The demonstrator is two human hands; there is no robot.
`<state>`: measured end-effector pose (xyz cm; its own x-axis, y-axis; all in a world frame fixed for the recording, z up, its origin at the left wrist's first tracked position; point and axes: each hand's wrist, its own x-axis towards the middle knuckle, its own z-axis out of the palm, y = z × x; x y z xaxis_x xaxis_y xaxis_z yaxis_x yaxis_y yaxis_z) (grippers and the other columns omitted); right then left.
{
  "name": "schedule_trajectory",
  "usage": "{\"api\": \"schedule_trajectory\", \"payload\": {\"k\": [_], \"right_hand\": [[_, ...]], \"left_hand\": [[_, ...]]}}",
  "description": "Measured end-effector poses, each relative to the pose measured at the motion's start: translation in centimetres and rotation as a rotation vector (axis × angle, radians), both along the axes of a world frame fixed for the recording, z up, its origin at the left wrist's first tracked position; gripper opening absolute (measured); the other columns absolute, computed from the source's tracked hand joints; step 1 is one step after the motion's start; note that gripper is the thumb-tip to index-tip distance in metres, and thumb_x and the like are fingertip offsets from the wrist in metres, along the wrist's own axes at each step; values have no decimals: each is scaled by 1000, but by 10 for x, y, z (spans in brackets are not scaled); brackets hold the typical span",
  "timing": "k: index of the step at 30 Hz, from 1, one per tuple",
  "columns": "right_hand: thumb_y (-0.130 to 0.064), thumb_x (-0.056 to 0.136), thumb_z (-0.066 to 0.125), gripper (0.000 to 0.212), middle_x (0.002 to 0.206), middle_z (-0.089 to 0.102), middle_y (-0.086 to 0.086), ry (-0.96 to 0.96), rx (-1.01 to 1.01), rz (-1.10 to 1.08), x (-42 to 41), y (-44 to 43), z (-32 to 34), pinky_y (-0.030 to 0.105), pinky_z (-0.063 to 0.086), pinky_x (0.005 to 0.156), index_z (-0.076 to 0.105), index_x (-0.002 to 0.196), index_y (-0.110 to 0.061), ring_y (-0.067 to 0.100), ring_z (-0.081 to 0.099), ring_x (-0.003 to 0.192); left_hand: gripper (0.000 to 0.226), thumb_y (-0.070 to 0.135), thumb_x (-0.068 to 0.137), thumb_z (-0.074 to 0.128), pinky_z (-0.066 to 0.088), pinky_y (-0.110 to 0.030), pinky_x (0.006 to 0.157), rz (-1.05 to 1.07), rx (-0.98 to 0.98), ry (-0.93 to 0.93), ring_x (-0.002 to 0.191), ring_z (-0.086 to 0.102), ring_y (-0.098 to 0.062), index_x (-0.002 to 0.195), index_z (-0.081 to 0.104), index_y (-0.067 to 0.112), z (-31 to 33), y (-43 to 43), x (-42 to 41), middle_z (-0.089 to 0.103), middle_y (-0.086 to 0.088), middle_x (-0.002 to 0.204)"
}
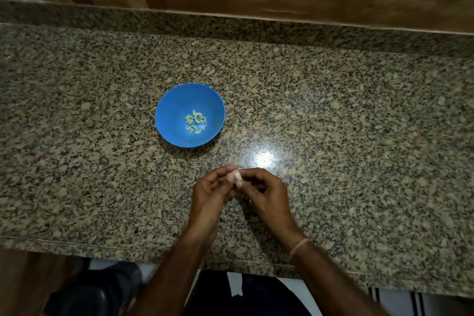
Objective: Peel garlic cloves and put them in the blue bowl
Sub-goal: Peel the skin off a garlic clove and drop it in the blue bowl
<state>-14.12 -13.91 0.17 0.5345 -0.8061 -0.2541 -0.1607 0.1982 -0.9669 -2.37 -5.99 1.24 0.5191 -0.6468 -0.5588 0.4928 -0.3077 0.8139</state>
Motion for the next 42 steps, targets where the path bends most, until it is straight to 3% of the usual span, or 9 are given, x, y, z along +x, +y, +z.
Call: {"api": "schedule_trajectory", "payload": {"k": [5, 12, 20, 24, 26, 29, 32, 39, 42], "right_hand": [[-8, 88, 81, 17, 99, 70, -2, 57, -198, 43, -2, 0, 2, 38, 59, 78, 78, 103, -14, 20, 69, 92], [-9, 89, 80, 20, 107, 69, 0, 21, -151, 16, -5, 3, 6, 44, 61, 86, 78, 108, -16, 20, 69, 101], [-7, 87, 82, 20, 95, 76, -7, 53, -114, -17, -4, 8, 12, 25, 60, 73, 77, 105, -15, 9, 72, 88], [-11, 91, 79, 15, 107, 78, -2, 24, -48, 13, -3, 10, 9, 46, 63, 86, 79, 106, -13, 16, 75, 99], [-10, 92, 78, 13, 105, 79, 0, 32, -16, 8, -3, 10, 8, 47, 62, 90, 80, 104, -13, 16, 75, 103], [-14, 91, 80, 11, 97, 80, -4, 110, -20, 35, -2, 11, 10, 38, 64, 84, 81, 102, -14, 11, 77, 91], [-15, 91, 79, 10, 92, 80, -9, 195, -140, 64, 0, 14, 12, 21, 60, 72, 82, 101, -15, 2, 75, 81], [-14, 91, 76, 3, 79, 76, -10, 246, -183, 42, 2, 28, 5, 20, 56, 63, 78, 90, -16, 5, 71, 71], [-14, 92, 76, 3, 80, 74, -13, 239, -166, 26, 2, 30, 1, 16, 51, 62, 75, 89, -16, 4, 70, 70]], "left_hand": [[20, 11, 102, 61, 58, -28, 79, 26, -55, 100, 100, 73, -20, 119, 71, 11, 4, 3, -2, 77, -13, 111], [23, 6, 104, 55, 58, -23, 79, 21, -120, 125, 98, 72, -16, 120, 70, 12, 3, 7, -2, 76, -13, 113], [22, 7, 103, 57, 58, -26, 84, 21, -145, 132, 105, 73, -25, 124, 61, 6, 3, 7, -5, 75, -20, 115], [14, 6, 104, 53, 55, -33, 89, 47, -130, 108, 105, 71, -25, 114, 64, 6, -2, 10, -6, 76, -17, 114], [13, 6, 105, 52, 53, -33, 91, 33, -135, 71, 111, 70, -24, 111, 64, 6, -2, 12, -6, 75, -15, 119], [13, 3, 105, 50, 57, -28, 93, 7, -137, 5, 121, 69, -25, 110, 62, 4, -1, 14, -6, 75, -11, 121], [16, -1, 105, 48, 55, -37, 102, 0, -101, -77, 119, 70, -24, 108, 63, 3, 0, 15, -10, 77, -8, 117], [18, -2, 103, 53, 58, -50, 98, 67, 36, -211, 104, 76, -25, 105, 68, 8, -7, 21, -23, 79, -8, 103], [20, -4, 103, 52, 61, -43, 94, 96, 38, -223, 103, 76, -25, 104, 69, 8, -7, 21, -29, 79, -9, 103]]}}
